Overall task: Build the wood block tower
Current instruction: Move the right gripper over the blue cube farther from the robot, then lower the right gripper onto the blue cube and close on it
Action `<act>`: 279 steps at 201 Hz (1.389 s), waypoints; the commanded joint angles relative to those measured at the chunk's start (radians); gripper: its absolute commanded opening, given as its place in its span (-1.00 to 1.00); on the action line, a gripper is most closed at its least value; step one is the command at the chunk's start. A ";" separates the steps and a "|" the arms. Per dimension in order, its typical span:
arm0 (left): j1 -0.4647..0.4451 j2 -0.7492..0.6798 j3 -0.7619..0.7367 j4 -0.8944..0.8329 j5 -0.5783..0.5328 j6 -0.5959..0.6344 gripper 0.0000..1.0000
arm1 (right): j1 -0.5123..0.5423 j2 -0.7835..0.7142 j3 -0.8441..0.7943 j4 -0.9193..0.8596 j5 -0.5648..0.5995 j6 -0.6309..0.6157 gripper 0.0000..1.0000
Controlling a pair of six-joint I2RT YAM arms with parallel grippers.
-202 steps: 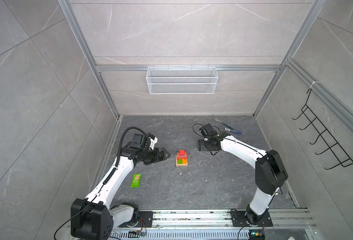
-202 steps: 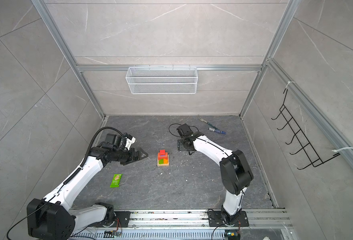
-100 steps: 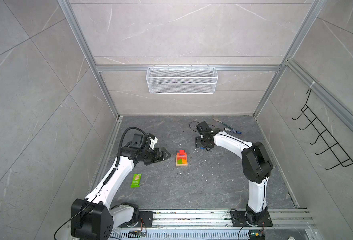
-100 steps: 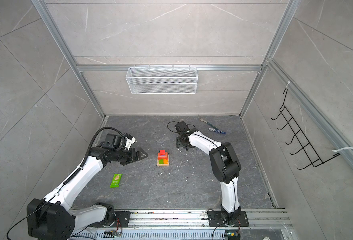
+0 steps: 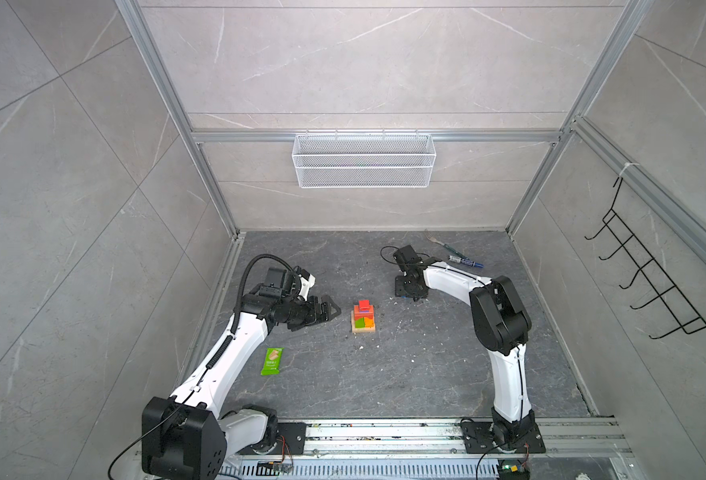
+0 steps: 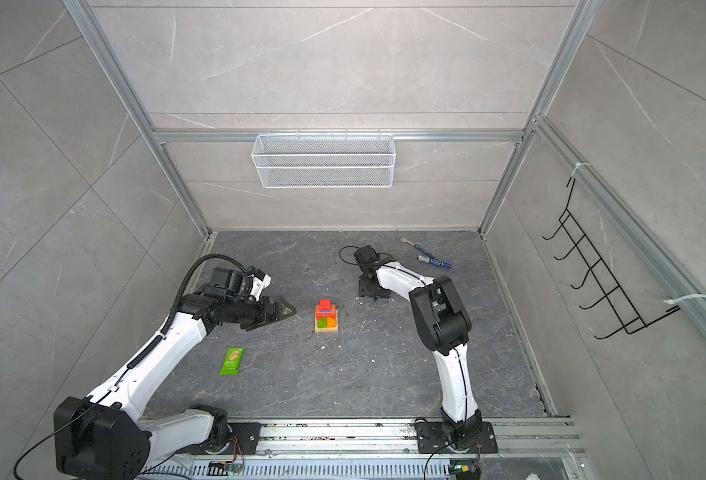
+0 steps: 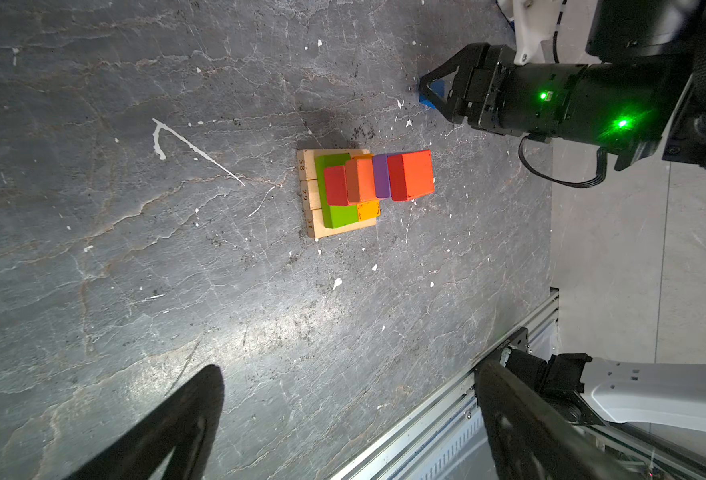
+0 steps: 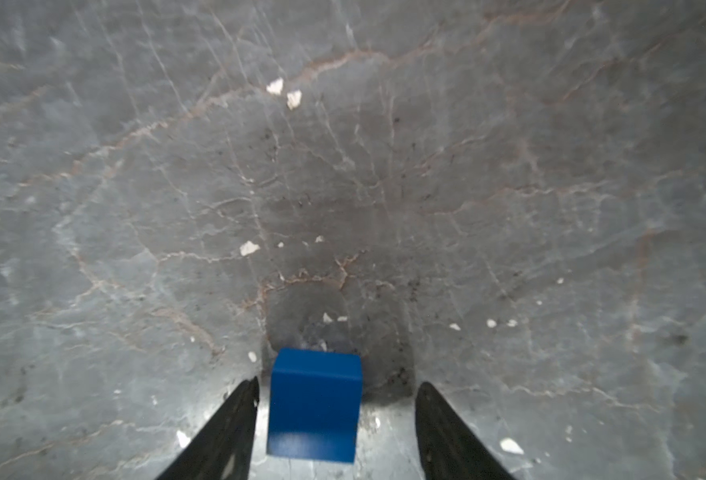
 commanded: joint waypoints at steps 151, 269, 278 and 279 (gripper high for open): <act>0.005 -0.010 0.001 0.011 0.018 0.013 0.95 | 0.003 0.010 0.031 -0.019 -0.011 0.011 -1.00; 0.005 -0.007 0.000 0.014 0.017 0.010 0.95 | 0.053 -0.207 -0.005 -0.125 -0.031 0.034 -1.00; 0.006 -0.008 0.000 0.015 0.018 0.010 0.95 | 0.060 -0.219 -0.004 -0.136 -0.036 0.037 -1.00; 0.006 -0.008 0.000 0.015 0.018 0.010 0.95 | 0.061 -0.220 -0.004 -0.137 -0.036 0.037 -1.00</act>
